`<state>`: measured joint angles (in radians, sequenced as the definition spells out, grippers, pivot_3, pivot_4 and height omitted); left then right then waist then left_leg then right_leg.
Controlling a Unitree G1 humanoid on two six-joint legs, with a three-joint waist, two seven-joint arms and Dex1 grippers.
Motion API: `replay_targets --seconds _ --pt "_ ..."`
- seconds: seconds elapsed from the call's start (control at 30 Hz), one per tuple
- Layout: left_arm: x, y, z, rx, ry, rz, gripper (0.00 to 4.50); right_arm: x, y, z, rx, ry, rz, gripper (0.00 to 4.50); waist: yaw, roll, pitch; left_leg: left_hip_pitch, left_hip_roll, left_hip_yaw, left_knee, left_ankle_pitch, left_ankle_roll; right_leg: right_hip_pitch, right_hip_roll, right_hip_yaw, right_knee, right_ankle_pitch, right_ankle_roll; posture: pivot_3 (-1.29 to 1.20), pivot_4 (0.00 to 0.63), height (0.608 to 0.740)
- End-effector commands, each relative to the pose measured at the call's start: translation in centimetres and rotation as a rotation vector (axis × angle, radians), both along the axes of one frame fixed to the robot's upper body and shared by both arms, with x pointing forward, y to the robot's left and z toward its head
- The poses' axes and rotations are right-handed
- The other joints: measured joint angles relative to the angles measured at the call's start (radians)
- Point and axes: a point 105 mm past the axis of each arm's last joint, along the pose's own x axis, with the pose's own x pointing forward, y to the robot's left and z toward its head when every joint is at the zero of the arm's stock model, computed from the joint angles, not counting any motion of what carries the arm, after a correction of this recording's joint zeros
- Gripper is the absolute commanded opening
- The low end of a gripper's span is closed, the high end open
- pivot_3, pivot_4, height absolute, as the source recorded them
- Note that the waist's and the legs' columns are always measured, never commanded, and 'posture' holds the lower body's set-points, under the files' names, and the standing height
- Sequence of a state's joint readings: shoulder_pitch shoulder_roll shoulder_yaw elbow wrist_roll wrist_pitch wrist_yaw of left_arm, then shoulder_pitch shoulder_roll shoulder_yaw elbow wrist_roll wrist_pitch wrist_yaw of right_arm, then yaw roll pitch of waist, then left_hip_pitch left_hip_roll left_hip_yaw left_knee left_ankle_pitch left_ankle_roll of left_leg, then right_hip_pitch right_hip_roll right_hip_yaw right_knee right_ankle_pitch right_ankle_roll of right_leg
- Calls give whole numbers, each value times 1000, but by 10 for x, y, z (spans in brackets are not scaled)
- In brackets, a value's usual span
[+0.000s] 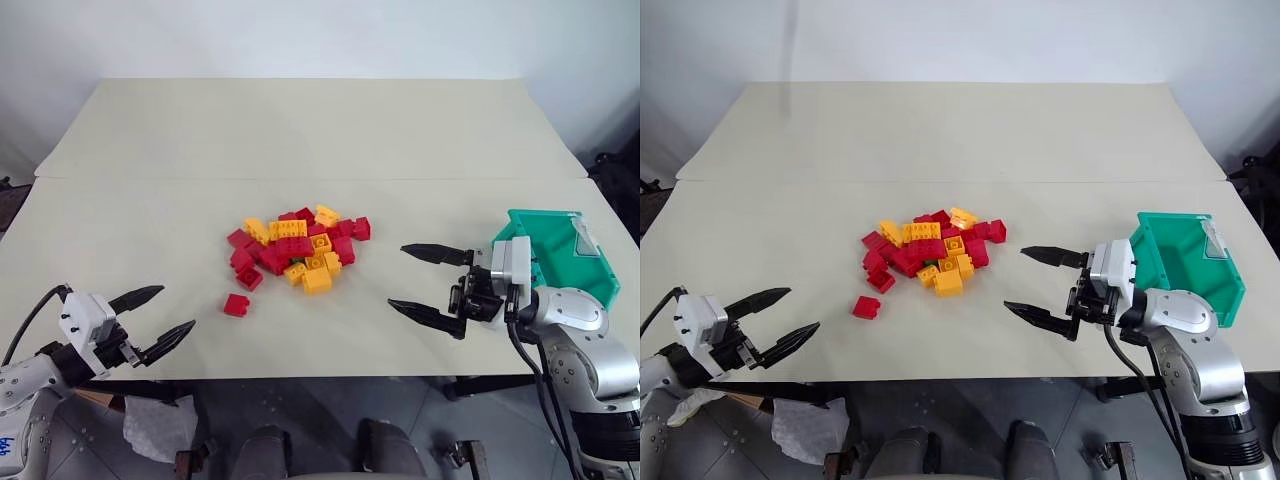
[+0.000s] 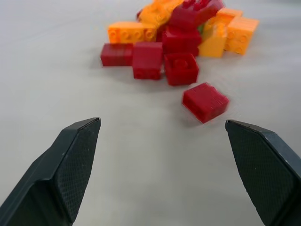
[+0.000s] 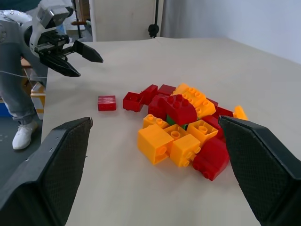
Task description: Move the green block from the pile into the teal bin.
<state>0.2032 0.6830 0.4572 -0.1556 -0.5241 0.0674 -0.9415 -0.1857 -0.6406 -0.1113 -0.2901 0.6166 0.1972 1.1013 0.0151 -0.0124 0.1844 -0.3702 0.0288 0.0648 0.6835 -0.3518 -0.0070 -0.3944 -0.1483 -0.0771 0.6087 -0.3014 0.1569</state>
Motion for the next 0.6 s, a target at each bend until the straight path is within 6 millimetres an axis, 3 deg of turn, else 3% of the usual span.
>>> replay_targets --seconds 0.03,0.13,0.23,0.43,0.47,0.6 --pt "6 -33 21 29 -84 -131 3877 -6 -4 2 -34 -29 8 4500 5 0 0 0 0 0 0 0 0 0 0 0 0 0 0 0 150 740" --pt "6 -68 22 50 -32 -300 3036 -7 -8 2 -51 -33 -8 4500 10 0 0 0 0 0 1 0 0 1 0 0 0 0 0 0 150 740" --pt "12 -83 21 62 -7 -361 2105 -6 -9 4 -46 -40 -21 4500 3 0 0 0 -1 1 1 0 0 0 0 0 0 0 0 0 150 740" --pt "43 -122 11 93 29 -441 209 -4 -8 9 -39 -64 -37 4500 3 0 0 1 0 1 2 0 0 0 1 0 2 0 0 0 150 740" --pt "50 -124 11 94 26 -427 34 -4 -7 10 -36 -66 -40 4500 6 0 0 0 0 1 2 0 0 0 1 0 1 0 0 0 150 740" --pt "84 -130 8 138 9 -348 34 -6 -6 11 -32 -68 -48 4500 9 0 0 0 0 1 2 0 0 0 1 -1 1 0 0 0 150 740"
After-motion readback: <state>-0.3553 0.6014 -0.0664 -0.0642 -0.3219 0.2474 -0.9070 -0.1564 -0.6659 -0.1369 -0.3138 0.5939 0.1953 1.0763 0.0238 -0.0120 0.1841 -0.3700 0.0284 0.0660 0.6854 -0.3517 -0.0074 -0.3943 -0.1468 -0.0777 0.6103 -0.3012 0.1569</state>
